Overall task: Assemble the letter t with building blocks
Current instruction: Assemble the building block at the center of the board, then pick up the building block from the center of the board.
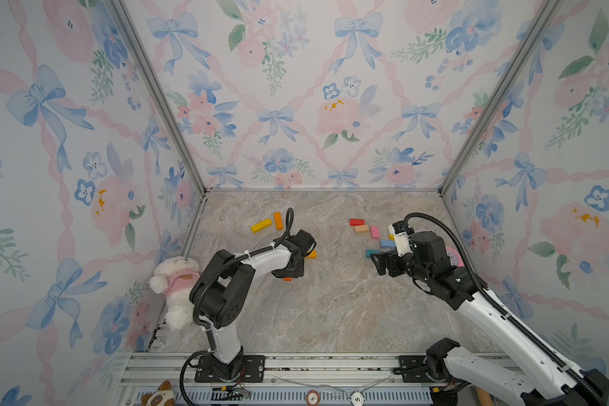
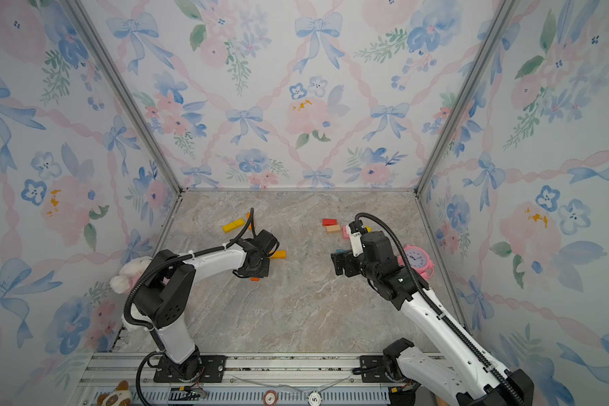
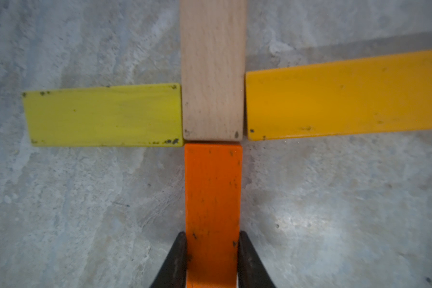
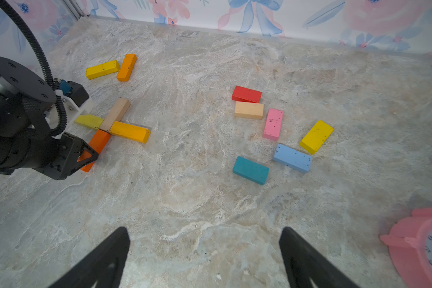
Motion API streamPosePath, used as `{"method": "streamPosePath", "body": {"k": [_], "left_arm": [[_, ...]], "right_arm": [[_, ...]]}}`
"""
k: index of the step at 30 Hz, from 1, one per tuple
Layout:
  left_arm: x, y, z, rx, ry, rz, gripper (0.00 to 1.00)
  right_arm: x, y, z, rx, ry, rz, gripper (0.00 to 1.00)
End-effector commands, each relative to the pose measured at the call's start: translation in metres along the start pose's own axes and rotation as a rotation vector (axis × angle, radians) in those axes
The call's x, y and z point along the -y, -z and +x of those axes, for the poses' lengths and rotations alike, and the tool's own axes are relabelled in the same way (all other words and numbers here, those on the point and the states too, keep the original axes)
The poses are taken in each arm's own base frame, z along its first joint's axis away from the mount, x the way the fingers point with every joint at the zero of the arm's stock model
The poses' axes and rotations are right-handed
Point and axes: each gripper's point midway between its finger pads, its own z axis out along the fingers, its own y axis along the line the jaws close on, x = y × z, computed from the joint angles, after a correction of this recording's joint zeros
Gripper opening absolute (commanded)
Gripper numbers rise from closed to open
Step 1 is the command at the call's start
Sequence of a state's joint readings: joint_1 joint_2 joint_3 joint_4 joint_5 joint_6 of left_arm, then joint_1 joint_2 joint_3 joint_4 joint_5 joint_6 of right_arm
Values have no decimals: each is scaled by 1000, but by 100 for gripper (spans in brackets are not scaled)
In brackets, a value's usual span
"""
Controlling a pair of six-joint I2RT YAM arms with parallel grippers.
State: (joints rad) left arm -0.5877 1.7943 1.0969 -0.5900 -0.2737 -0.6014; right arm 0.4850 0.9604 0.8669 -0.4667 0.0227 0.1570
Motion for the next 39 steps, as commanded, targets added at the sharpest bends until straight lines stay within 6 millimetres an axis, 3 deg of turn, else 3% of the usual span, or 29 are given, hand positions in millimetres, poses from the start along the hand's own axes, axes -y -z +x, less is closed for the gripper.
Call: {"method": "streamPosePath", "body": {"k": [1, 10, 16, 23, 30, 39], "left_arm": [[-5, -14, 14, -48, -18, -23, 29], [-7, -5, 13, -27, 11, -13, 53], [0, 9, 8, 6, 21, 25, 56], [2, 44, 1, 76, 66, 99, 63], [0, 92, -23, 186, 93, 171, 67], [-19, 122, -56, 276, 86, 150, 66]], "right_arm": [[2, -2, 2, -1, -22, 0, 96], [2, -3, 3, -5, -21, -2, 96], [1, -2, 3, -6, -22, -3, 96], [2, -2, 3, -6, -20, -3, 96], [2, -1, 2, -6, -18, -3, 96], [0, 5, 0, -2, -7, -9, 96]]}}
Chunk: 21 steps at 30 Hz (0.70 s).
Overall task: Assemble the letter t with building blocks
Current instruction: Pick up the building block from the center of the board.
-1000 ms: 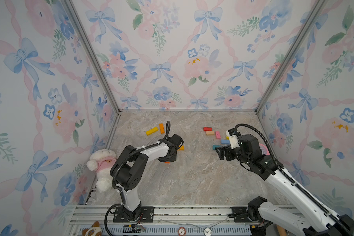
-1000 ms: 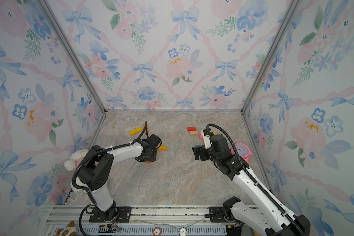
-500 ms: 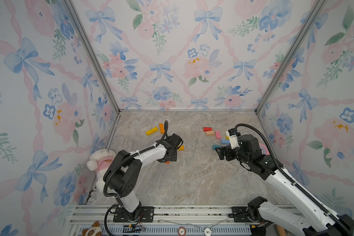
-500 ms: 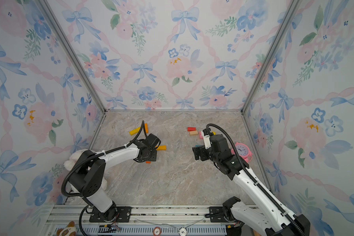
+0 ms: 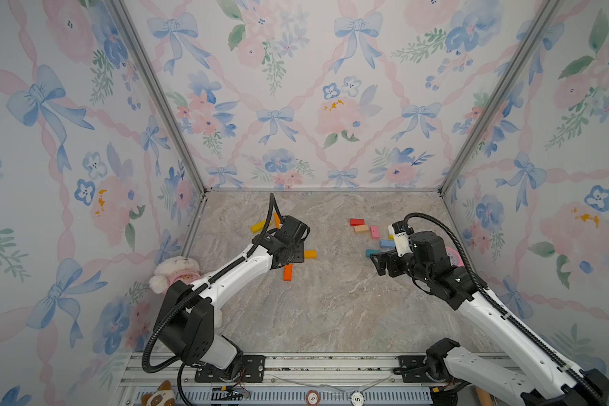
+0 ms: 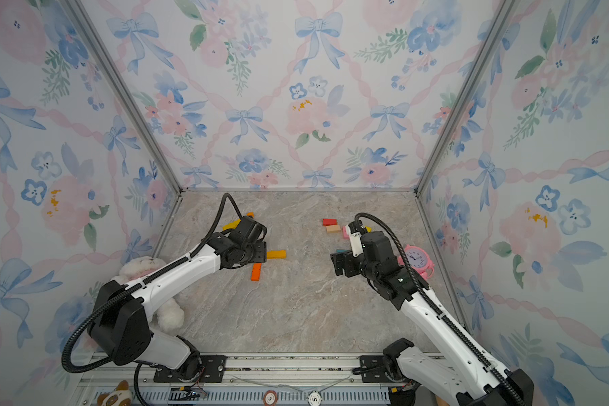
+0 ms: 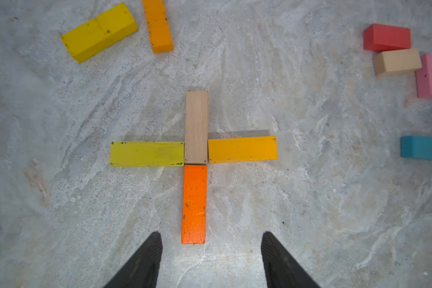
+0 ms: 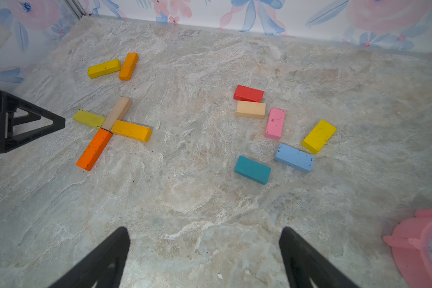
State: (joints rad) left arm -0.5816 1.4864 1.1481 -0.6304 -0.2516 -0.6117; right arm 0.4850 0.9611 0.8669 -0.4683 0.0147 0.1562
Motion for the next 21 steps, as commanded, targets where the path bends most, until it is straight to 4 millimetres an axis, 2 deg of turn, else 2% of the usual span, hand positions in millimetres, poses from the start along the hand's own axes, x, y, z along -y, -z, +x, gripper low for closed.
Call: {"method": "streamPosePath", "body": {"k": [1, 7, 10, 15, 21], "left_arm": [[-13, 13, -14, 28, -16, -23, 67], [-30, 8, -28, 26, -29, -41, 67], [-48, -2, -40, 18, -26, -76, 66], [-69, -34, -77, -10, -39, -122, 66], [-73, -74, -121, -7, -41, -148, 66]], "right_arm": [[1, 6, 0, 2, -7, -2, 96], [0, 5, 0, -4, -1, -4, 96], [1, 5, 0, -7, 1, 1, 96], [0, 4, 1, -11, 6, -2, 96], [0, 3, 0, -18, 13, 5, 96]]}}
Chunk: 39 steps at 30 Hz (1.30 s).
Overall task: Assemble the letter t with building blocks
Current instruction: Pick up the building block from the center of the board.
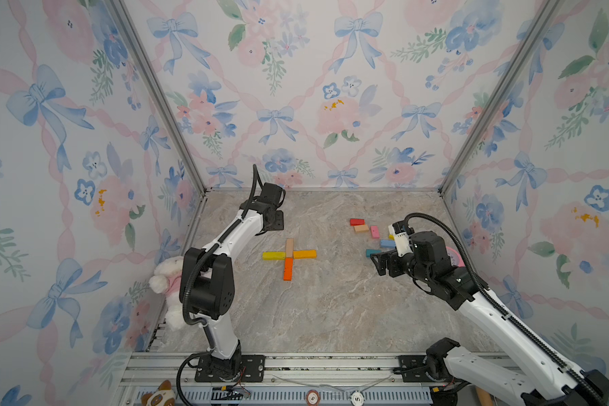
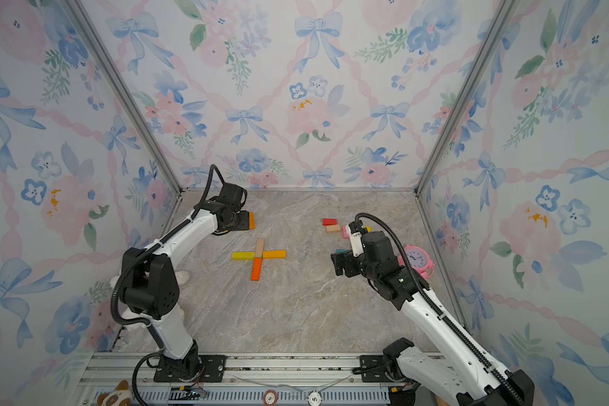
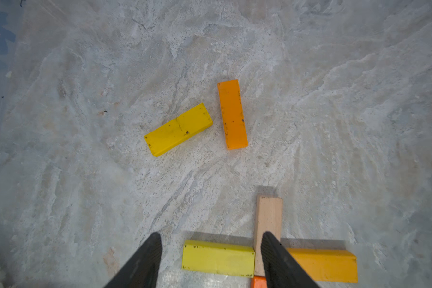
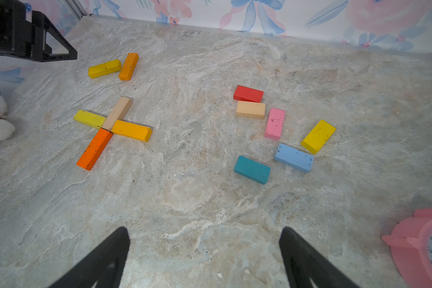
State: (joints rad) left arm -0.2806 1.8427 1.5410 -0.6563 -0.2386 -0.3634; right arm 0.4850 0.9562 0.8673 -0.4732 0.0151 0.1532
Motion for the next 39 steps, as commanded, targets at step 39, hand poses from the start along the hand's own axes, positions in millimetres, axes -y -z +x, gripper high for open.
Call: {"method": "streamPosePath", "body": {"k": [39], "left_arm": [[17, -145, -23, -106, 47, -49, 52]], "right_arm": [[2, -5, 4, -37, 8, 13, 96]]}}
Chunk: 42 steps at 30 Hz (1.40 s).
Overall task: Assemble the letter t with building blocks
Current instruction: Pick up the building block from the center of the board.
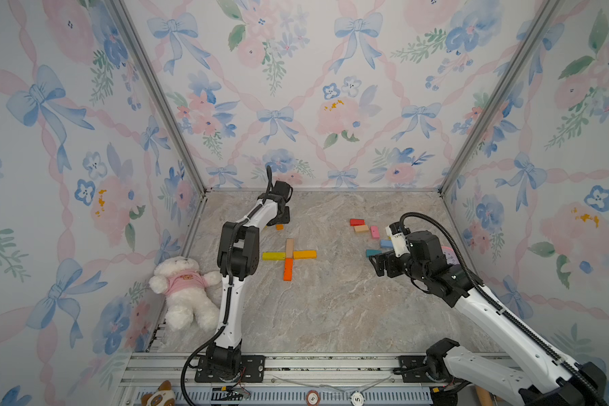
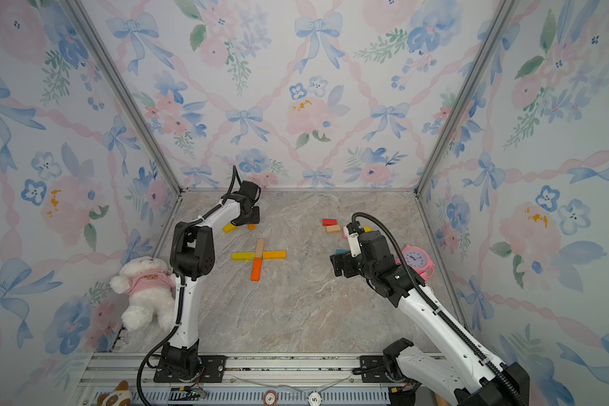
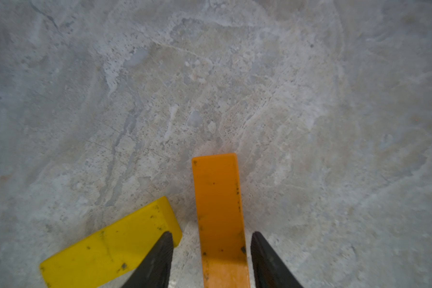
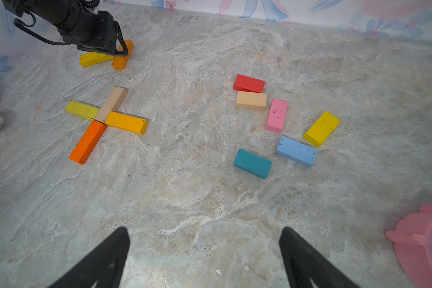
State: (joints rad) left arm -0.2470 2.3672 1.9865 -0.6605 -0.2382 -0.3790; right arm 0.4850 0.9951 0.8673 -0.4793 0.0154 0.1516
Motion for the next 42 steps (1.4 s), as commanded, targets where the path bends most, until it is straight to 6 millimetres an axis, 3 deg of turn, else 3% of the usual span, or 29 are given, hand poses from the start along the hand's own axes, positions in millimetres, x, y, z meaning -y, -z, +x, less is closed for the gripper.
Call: {"method": "streamPosePath", "body": {"k": [1, 24, 32, 38, 42], "left_arm": [[-5, -12, 5, -31, 23, -5, 51], [7, -23, 5, -41, 4, 29, 46], [8, -18, 0, -29, 1, 37, 32], [10, -3, -9, -1, -23, 50, 23], [13, 22, -19, 37, -33, 72, 18]], "right_arm": [[1, 5, -4, 5, 6, 6, 96], [1, 5, -4, 9, 9, 7, 96], [1, 5, -4, 6, 3, 11, 96], [2, 4, -4, 7, 2, 14, 96], [2, 4, -4, 10, 2, 15, 96]]}}
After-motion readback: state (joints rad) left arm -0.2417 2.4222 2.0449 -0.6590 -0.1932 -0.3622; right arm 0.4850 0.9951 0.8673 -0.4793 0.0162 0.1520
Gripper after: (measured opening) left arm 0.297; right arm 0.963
